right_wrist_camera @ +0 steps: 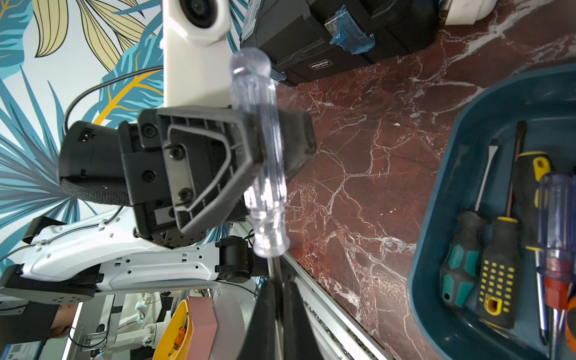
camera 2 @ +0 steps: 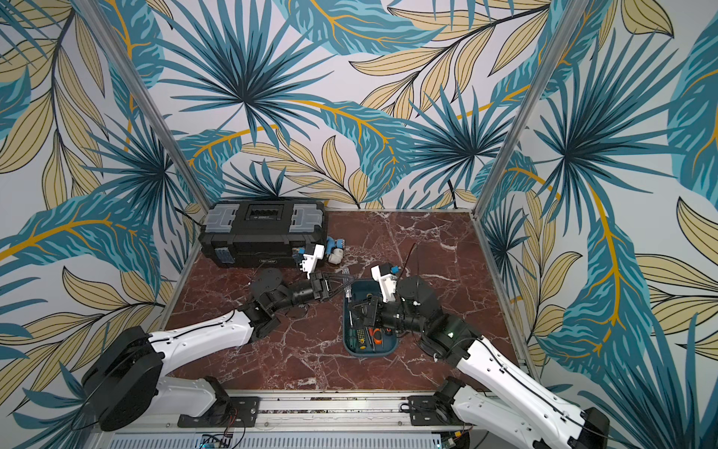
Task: Put the screwdriver on the desktop into the storage box
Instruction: Move the storage box to the center of the board, then place the screwdriver in the storage box.
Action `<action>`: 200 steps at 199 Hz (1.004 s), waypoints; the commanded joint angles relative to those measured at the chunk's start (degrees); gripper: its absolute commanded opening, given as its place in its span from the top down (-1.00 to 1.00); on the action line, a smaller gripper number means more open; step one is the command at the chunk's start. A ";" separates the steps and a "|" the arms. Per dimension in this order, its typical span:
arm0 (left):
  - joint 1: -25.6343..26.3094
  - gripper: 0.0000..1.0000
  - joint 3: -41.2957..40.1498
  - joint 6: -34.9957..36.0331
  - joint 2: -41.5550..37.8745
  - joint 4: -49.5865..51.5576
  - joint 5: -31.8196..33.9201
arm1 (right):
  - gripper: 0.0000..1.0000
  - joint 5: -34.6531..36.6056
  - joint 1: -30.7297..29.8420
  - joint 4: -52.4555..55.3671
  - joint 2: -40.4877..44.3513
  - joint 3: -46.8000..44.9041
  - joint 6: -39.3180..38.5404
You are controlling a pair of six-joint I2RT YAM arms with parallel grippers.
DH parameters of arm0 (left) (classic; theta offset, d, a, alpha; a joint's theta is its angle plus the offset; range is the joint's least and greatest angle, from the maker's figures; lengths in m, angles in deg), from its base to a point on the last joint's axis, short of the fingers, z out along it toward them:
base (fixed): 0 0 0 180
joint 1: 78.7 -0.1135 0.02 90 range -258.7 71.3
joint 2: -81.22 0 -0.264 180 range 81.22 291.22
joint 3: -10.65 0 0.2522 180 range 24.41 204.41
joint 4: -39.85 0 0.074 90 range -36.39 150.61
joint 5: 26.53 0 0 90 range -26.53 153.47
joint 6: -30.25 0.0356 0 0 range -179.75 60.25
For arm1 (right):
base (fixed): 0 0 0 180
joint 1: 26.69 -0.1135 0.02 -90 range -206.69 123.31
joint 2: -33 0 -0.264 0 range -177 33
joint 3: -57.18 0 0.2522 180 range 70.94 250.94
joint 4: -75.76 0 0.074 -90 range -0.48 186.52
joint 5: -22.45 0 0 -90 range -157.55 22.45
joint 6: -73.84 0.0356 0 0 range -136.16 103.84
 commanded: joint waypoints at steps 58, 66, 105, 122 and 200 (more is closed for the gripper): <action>0.01 1.00 -1.23 0.81 0.40 -1.03 0.23 | 0.57 -1.56 -0.05 -0.47 -2.38 -0.21 -0.97; -0.02 1.00 -1.23 0.88 0.44 -0.94 0.37 | 0.57 -1.34 0.00 -0.38 -2.33 -0.30 -1.07; 0.01 1.00 -1.41 2.03 0.45 0.79 0.82 | 1.00 0.24 -0.01 0.71 -1.27 -0.36 -1.97; 0.02 0.89 -0.82 4.10 -0.41 4.75 1.70 | 1.00 2.22 0.01 2.74 -1.08 -0.12 -2.48; -0.01 -0.48 5.78 24.46 -16.91 46.94 22.95 | 1.00 20.80 0.01 27.56 -8.71 6.68 -8.78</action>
